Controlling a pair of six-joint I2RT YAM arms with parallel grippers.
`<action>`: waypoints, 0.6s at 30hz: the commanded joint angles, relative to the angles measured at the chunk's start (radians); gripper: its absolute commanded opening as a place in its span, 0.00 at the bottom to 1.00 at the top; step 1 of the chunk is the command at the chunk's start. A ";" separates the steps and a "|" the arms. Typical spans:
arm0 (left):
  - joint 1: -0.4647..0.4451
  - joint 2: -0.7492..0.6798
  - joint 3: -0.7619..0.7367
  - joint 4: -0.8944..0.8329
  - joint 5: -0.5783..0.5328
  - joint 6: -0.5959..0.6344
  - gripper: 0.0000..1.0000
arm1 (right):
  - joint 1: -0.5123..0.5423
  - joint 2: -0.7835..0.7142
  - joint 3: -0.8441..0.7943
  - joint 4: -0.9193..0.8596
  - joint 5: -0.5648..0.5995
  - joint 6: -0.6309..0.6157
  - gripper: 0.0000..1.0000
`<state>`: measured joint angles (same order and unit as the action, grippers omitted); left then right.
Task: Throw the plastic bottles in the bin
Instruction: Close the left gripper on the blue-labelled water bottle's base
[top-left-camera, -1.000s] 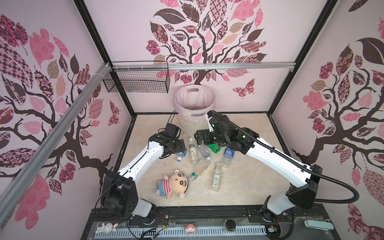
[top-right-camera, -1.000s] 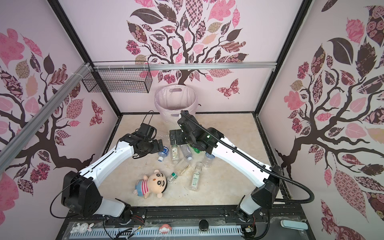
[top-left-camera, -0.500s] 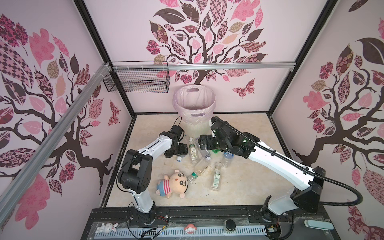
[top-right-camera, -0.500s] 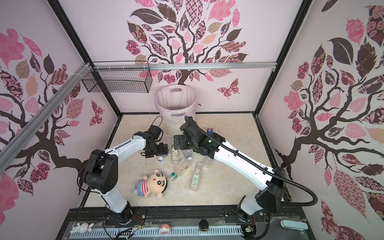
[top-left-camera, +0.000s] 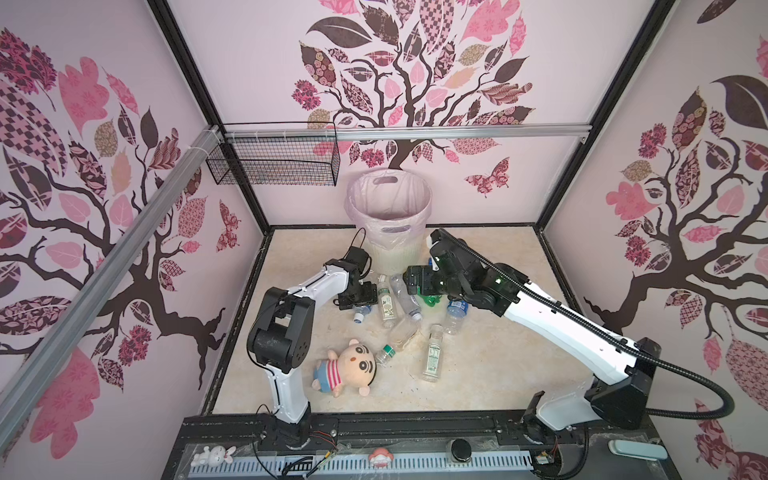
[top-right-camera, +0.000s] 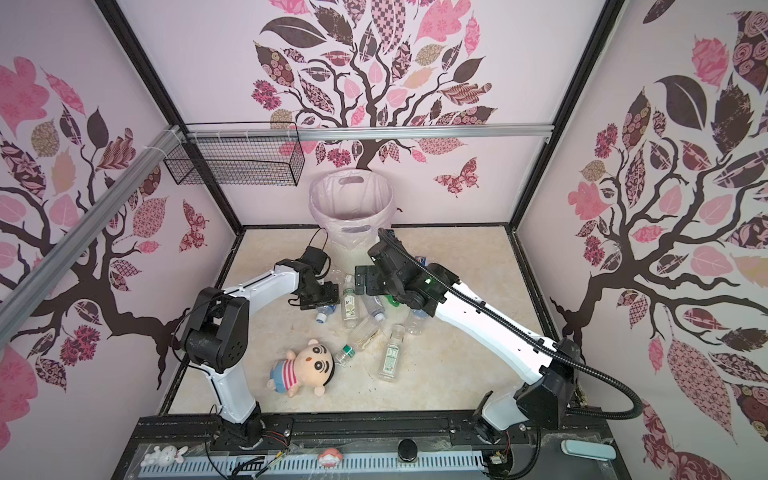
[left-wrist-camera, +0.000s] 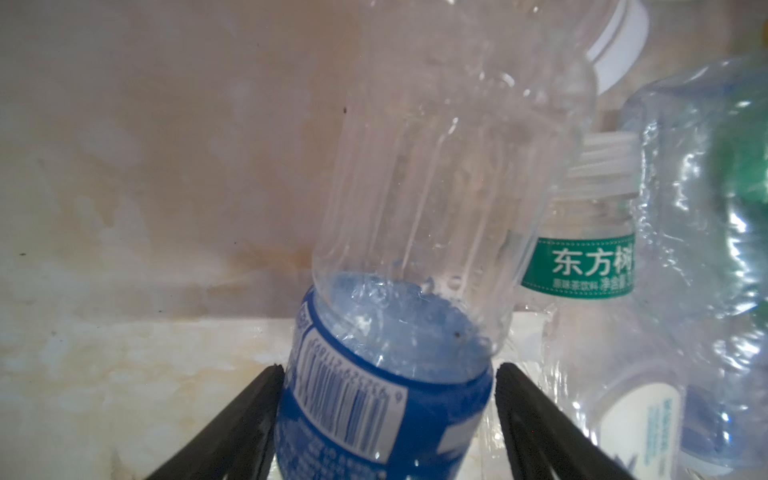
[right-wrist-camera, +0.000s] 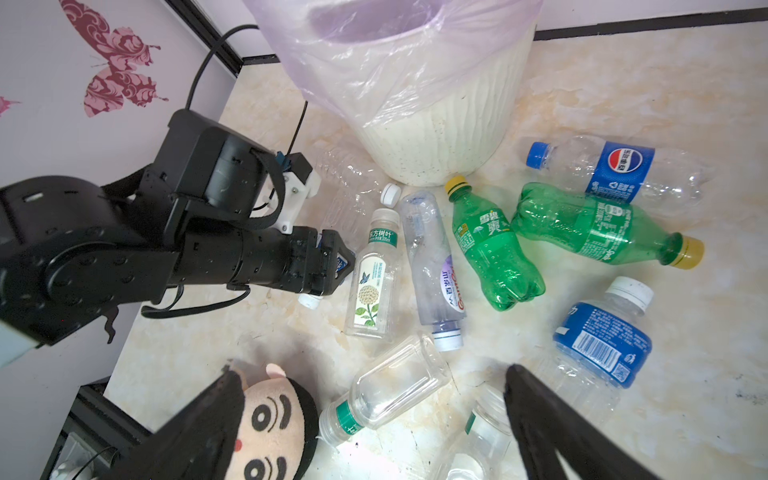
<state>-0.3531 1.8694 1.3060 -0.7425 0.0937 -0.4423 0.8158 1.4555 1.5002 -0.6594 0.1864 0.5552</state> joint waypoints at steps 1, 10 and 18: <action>0.002 0.015 -0.016 0.019 0.011 0.011 0.78 | -0.024 -0.021 0.000 0.000 -0.024 0.006 1.00; 0.002 0.027 -0.033 0.014 -0.006 0.031 0.67 | -0.060 -0.005 -0.003 0.021 -0.074 0.004 1.00; 0.002 0.039 -0.037 0.013 0.011 0.047 0.53 | -0.070 -0.014 -0.019 0.027 -0.084 0.006 1.00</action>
<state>-0.3531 1.8713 1.2949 -0.7300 0.0959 -0.4156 0.7490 1.4555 1.4780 -0.6376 0.1097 0.5575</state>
